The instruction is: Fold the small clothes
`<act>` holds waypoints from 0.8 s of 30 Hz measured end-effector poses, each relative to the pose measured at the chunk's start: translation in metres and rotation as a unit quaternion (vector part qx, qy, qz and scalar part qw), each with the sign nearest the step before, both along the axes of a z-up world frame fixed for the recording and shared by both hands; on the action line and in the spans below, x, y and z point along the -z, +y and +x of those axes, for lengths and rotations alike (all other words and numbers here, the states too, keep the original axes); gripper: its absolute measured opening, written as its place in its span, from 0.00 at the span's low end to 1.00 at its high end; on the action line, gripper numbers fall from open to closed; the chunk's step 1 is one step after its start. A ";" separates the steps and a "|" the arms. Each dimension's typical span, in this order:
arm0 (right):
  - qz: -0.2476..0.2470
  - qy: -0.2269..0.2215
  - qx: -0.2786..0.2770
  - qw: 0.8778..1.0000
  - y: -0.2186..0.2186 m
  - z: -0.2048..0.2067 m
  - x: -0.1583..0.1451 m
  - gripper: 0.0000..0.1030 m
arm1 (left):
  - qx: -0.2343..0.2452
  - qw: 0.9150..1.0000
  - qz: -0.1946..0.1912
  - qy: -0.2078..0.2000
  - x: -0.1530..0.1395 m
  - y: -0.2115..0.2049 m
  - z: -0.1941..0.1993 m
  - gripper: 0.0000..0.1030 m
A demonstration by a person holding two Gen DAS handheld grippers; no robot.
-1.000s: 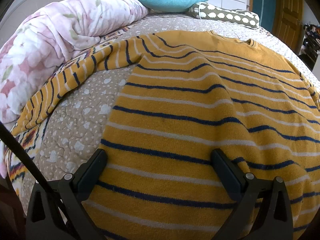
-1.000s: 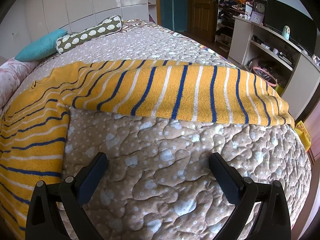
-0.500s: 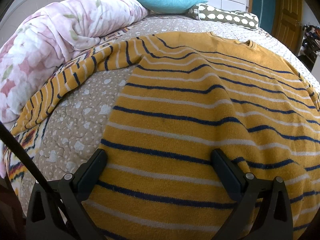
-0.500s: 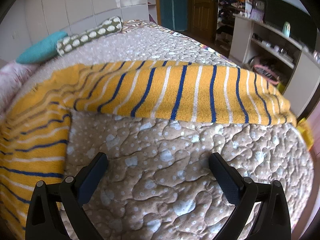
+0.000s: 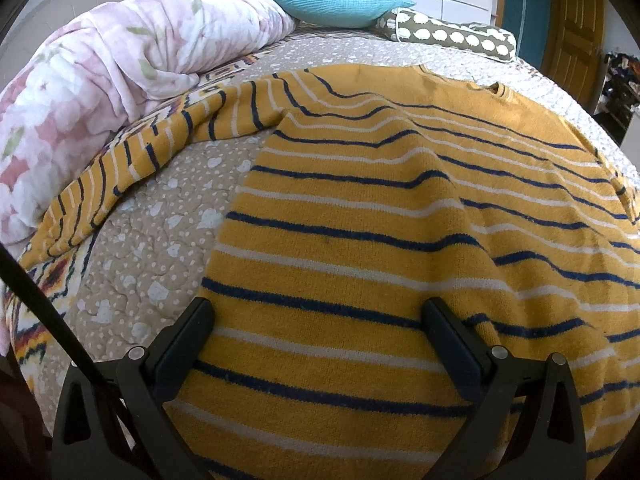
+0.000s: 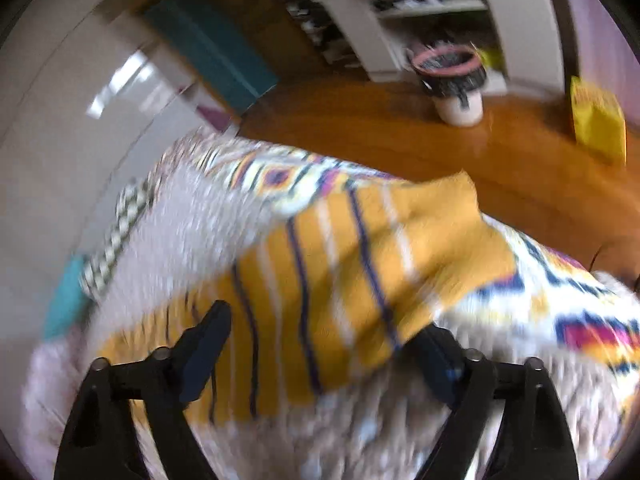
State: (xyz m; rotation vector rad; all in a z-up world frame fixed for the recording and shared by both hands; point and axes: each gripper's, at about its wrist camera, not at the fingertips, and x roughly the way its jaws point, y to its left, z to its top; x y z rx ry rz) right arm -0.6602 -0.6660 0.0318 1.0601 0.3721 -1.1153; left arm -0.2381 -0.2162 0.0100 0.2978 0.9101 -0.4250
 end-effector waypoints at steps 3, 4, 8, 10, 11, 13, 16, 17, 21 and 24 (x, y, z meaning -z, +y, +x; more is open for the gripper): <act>0.015 -0.014 -0.006 1.000 -0.019 0.001 -0.008 0.12 | 0.005 1.000 -0.019 0.013 -0.007 0.006 0.002 0.95; 0.016 -0.020 -0.015 1.000 -0.023 0.006 -0.016 0.12 | 0.002 0.999 -0.029 0.014 -0.013 0.010 0.002 0.88; -0.047 0.015 -0.090 0.995 0.000 0.061 -0.077 0.12 | -0.002 0.996 -0.086 0.006 -0.046 0.036 -0.005 0.86; -0.078 0.028 -0.147 0.986 0.023 0.104 -0.104 0.12 | -0.002 0.996 -0.093 -0.013 -0.064 0.052 -0.008 0.86; -0.090 0.034 -0.174 0.980 0.035 0.127 -0.114 0.12 | -0.004 0.995 -0.095 -0.022 -0.071 0.059 -0.009 0.86; -0.110 0.044 -0.233 0.965 0.066 0.180 -0.129 0.12 | -0.007 0.994 -0.102 -0.036 -0.081 0.076 -0.012 0.86; -0.127 0.056 -0.319 0.937 0.118 0.264 -0.133 0.12 | -0.022 0.993 -0.113 -0.038 -0.085 0.109 -0.011 0.86; -0.131 0.062 -0.341 0.929 0.134 0.286 -0.132 0.12 | -0.029 0.992 -0.115 -0.036 -0.085 0.121 -0.009 0.86; -0.136 0.088 -0.440 0.883 0.210 0.394 -0.113 0.12 | -0.067 0.991 -0.114 -0.035 -0.076 0.168 -0.003 0.86; -0.144 0.116 -0.495 0.849 0.264 0.456 -0.092 0.12 | -0.094 0.988 -0.118 -0.032 -0.070 0.200 -0.001 0.86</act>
